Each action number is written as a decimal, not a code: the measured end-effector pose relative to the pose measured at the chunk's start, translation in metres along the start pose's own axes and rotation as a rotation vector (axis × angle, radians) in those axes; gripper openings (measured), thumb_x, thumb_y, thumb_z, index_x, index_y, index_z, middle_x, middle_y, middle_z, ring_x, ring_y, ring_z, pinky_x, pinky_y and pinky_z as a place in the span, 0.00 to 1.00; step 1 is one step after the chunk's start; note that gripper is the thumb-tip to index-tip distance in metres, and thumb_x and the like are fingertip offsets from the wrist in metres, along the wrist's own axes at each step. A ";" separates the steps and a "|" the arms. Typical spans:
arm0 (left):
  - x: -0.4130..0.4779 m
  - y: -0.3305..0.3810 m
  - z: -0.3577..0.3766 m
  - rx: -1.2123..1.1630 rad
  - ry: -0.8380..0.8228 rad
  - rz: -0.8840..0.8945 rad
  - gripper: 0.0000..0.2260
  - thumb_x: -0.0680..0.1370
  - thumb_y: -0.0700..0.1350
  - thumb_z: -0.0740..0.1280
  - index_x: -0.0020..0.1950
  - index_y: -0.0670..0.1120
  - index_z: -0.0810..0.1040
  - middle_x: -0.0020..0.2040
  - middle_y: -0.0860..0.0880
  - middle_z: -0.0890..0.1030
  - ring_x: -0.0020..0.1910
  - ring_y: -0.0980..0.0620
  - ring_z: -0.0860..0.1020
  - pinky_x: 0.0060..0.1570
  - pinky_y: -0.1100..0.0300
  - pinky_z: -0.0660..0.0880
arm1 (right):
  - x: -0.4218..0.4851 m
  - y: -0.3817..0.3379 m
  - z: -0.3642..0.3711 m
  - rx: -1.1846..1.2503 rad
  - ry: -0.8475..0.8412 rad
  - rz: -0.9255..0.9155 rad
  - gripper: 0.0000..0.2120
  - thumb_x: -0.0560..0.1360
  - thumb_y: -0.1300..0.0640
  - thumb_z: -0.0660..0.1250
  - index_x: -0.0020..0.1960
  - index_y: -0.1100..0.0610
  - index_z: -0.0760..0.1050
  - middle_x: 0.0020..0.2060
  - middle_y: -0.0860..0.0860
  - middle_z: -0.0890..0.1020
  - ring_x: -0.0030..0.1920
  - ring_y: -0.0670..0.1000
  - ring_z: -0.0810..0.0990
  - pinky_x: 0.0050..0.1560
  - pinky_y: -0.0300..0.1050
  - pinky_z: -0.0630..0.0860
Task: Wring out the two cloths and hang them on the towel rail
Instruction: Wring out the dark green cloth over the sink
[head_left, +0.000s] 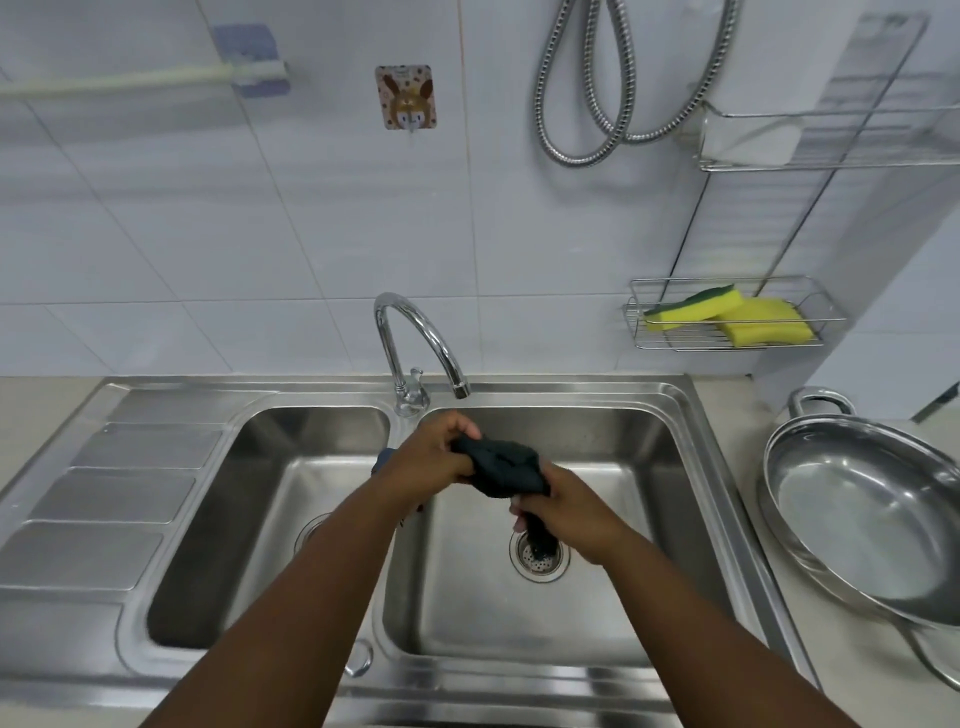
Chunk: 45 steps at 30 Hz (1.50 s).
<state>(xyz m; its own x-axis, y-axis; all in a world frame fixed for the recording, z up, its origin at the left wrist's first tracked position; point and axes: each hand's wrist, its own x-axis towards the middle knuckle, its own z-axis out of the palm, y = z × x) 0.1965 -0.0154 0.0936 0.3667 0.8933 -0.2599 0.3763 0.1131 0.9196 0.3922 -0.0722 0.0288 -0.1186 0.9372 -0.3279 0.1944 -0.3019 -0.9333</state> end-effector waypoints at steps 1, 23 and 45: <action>0.000 -0.009 0.003 0.020 0.015 -0.036 0.15 0.71 0.28 0.66 0.49 0.46 0.75 0.48 0.45 0.79 0.46 0.49 0.78 0.41 0.60 0.79 | 0.001 -0.001 -0.006 -0.042 0.016 0.009 0.10 0.71 0.61 0.70 0.51 0.51 0.79 0.39 0.54 0.85 0.38 0.54 0.86 0.46 0.50 0.81; 0.017 -0.046 0.045 0.443 -0.135 -0.082 0.09 0.65 0.43 0.72 0.43 0.43 0.80 0.35 0.48 0.81 0.33 0.51 0.78 0.37 0.56 0.77 | 0.005 -0.014 -0.011 0.176 -0.074 0.233 0.15 0.68 0.57 0.68 0.55 0.54 0.77 0.55 0.56 0.81 0.58 0.55 0.77 0.58 0.53 0.74; 0.043 -0.028 0.048 1.513 -0.332 0.720 0.06 0.72 0.44 0.71 0.45 0.43 0.79 0.35 0.44 0.83 0.31 0.42 0.81 0.30 0.59 0.65 | 0.014 0.005 -0.016 -0.201 -0.321 0.481 0.10 0.65 0.58 0.74 0.45 0.56 0.79 0.28 0.50 0.76 0.25 0.46 0.70 0.26 0.37 0.67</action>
<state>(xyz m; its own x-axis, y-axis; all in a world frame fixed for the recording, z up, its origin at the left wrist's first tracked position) 0.2424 -0.0010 0.0422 0.8854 0.4312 -0.1738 0.4069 -0.8996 -0.1588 0.4067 -0.0582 0.0220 -0.2532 0.5952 -0.7627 0.4754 -0.6101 -0.6339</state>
